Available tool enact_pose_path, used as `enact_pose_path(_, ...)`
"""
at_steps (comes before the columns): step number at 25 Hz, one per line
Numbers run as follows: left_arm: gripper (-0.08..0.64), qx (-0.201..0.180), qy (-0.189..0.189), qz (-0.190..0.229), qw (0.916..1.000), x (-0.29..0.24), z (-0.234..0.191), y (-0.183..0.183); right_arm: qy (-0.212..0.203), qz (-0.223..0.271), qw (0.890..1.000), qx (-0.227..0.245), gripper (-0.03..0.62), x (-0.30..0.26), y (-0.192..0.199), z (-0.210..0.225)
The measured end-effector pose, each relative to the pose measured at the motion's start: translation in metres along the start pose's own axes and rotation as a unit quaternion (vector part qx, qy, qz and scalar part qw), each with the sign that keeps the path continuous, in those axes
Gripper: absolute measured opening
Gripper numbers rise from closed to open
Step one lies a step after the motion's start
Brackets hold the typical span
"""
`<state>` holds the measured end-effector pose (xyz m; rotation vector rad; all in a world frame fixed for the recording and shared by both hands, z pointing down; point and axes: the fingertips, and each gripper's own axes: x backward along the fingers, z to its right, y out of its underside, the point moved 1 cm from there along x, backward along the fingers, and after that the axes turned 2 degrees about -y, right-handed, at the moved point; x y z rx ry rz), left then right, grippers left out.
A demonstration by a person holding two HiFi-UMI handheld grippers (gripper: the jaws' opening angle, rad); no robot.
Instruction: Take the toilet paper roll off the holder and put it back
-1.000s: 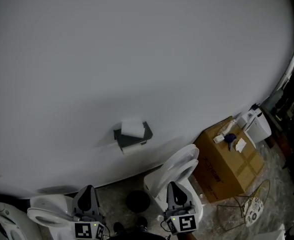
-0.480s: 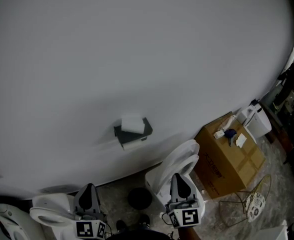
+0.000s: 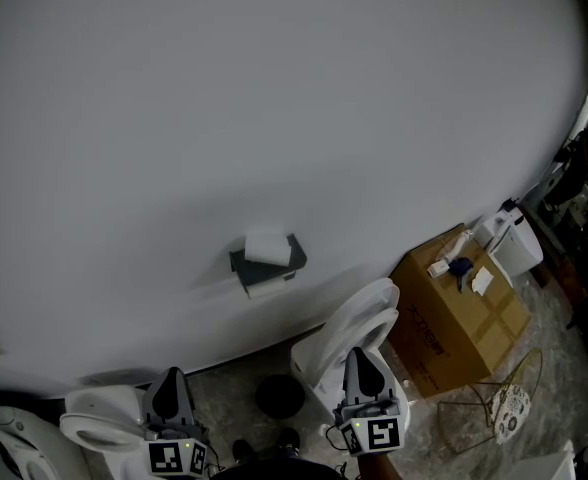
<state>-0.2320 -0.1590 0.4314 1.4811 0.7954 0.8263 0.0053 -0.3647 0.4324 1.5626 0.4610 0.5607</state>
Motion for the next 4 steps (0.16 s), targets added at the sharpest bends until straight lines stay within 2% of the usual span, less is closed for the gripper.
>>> enact_pose_path(4, 0.003, -0.002, -0.001, -0.002, 1.0, 0.0009, -0.0007, 0.0001, 0.011, -0.026, 1.0, 0.0, -0.001, 0.0024, 0.0054, 0.0047)
